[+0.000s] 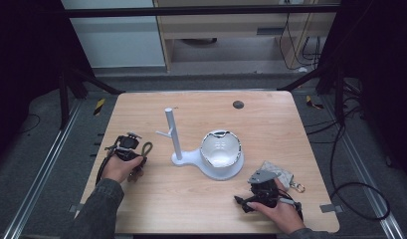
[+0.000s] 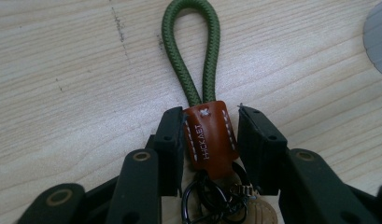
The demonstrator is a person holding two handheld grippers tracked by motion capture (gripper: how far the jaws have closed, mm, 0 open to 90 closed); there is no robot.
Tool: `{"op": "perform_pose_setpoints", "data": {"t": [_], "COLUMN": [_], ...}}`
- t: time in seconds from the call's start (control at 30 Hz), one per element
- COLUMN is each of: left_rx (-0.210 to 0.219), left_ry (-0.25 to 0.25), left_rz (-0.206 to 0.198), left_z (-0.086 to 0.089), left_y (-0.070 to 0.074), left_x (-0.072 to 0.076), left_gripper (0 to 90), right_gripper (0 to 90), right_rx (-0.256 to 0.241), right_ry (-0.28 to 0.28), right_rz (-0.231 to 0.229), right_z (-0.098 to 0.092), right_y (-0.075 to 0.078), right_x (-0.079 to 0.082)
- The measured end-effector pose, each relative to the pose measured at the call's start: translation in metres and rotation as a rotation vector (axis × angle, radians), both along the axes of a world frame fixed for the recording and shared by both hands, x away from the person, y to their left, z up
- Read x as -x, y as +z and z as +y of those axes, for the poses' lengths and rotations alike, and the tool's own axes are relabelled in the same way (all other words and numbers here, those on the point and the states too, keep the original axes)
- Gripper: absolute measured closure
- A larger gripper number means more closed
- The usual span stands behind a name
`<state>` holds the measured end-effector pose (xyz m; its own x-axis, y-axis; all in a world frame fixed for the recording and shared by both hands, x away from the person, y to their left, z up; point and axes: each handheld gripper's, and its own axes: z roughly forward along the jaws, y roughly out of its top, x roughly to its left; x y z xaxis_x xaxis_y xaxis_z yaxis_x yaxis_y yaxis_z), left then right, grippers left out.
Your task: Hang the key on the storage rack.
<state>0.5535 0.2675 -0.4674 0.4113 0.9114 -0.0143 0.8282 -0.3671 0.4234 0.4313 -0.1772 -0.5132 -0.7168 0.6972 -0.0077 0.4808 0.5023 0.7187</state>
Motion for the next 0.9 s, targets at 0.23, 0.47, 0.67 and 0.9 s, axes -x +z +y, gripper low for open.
{"op": "perform_pose_setpoints", "data": {"t": [0.23,0.47,0.67,0.9], "left_rx": [-0.021,-0.017,0.025,0.063], "left_ry": [-0.009,-0.037,-0.067,-0.112], "left_rz": [-0.01,-0.037,-0.103,-0.188], "left_z": [-0.003,-0.003,0.003,0.008], "left_y": [-0.003,0.002,0.013,0.024], "left_x": [-0.001,0.003,0.02,0.044], "left_gripper": [60.8,65.7,65.7,65.8], "right_gripper": [0.2,0.2,0.2,0.2], "right_rx": [0.0,0.0,-0.001,-0.002], "right_ry": [0.0,0.002,0.002,0.002], "right_rz": [0.0,-0.004,-0.003,-0.002], "right_z": [0.0,0.0,0.0,0.0], "right_y": [0.0,0.0,0.0,0.0], "right_x": [0.0,0.0,0.0,0.0]}}
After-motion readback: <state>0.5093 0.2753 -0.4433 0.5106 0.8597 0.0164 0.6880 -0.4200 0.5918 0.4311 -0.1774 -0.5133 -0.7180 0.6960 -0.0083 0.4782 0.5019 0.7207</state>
